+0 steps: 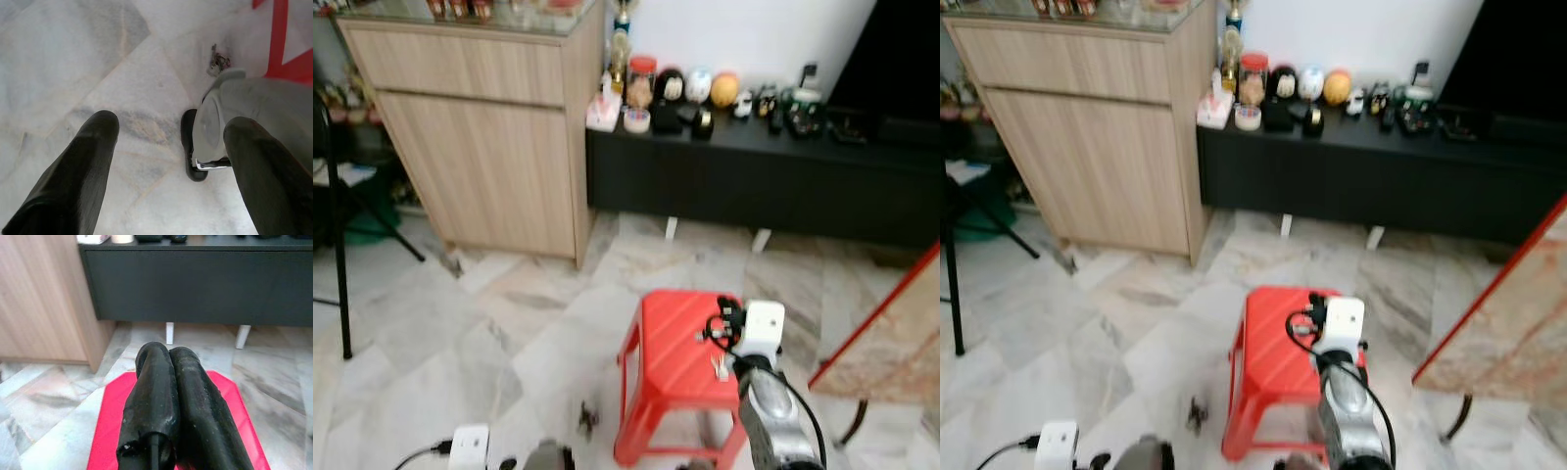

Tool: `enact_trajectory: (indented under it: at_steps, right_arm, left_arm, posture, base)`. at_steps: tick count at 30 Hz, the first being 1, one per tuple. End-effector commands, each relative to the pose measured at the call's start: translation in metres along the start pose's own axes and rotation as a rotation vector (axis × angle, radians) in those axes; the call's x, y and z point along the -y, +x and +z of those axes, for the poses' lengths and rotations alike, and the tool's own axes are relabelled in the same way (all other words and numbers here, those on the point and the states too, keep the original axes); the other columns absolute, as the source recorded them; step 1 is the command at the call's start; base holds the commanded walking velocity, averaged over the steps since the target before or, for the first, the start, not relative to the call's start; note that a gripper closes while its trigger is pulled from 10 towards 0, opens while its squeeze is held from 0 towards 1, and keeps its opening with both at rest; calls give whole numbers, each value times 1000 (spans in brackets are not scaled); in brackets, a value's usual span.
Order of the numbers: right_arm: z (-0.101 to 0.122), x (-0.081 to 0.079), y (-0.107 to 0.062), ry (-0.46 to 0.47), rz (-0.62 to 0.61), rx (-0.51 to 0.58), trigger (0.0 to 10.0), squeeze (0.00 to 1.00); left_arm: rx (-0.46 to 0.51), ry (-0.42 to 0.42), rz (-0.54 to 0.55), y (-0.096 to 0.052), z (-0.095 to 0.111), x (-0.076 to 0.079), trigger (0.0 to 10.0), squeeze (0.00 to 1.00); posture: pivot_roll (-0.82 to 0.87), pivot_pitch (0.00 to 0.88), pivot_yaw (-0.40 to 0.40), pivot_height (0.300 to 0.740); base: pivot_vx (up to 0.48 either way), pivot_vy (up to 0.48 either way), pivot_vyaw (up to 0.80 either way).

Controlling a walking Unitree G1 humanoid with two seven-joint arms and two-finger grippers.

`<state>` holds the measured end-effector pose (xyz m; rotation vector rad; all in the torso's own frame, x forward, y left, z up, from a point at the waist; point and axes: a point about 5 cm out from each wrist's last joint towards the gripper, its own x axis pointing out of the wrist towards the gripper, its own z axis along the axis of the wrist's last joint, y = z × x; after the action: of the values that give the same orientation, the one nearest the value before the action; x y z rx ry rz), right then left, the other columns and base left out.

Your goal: Hang keys on a hook

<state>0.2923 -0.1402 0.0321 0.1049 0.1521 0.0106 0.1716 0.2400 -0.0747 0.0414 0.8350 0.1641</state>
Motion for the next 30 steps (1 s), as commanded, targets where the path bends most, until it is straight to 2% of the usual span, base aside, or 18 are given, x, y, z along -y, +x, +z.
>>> enact_trajectory:
  at_steps: [1,19,23,26,27,28,29,30]
  right_arm:
    - [0,5,0,1,-20,2,10000,0]
    - [-4,4,-2,0,-10,-25,10000,0]
    - [-6,5,0,-5,-22,-45,10000,0]
    - [-4,4,0,8,-9,-20,10000,0]
    - [-4,3,0,3,-2,-29,10000,39]
    - [-5,3,0,-1,6,-30,10000,678]
    - [-5,3,0,-1,6,-30,10000,678]
    - [-4,2,-1,20,5,-19,10000,1000]
  left_arm:
    - [-30,4,-4,-1,-6,2,10000,0]
    - [-41,5,-14,-2,-11,4,10000,0]
    - [-43,7,-15,-3,-12,4,10000,0]
    - [-45,11,-15,-3,-12,4,10000,0]
    - [-45,12,-16,-3,-12,4,10000,0]
    - [-45,12,-16,-3,-12,5,10000,0]
    - [-45,12,-16,-3,-12,5,10000,0]
    - [-46,11,-17,-3,-12,5,10000,0]
  posture:
    - [23,83,-76,615]
    - [25,55,-76,615]
    - [27,50,-76,591]
    - [28,48,-76,586]
    - [28,48,-76,586]
    - [26,48,-77,586]
    - [26,48,-77,586]
    - [26,48,-77,586]
  base:
    - [0,0,0]
    - [0,0,0]
    - [0,0,0]
    - [0,0,0]
    - [0,0,0]
    - [0,0,0]
    - [0,0,0]
    - [0,0,0]
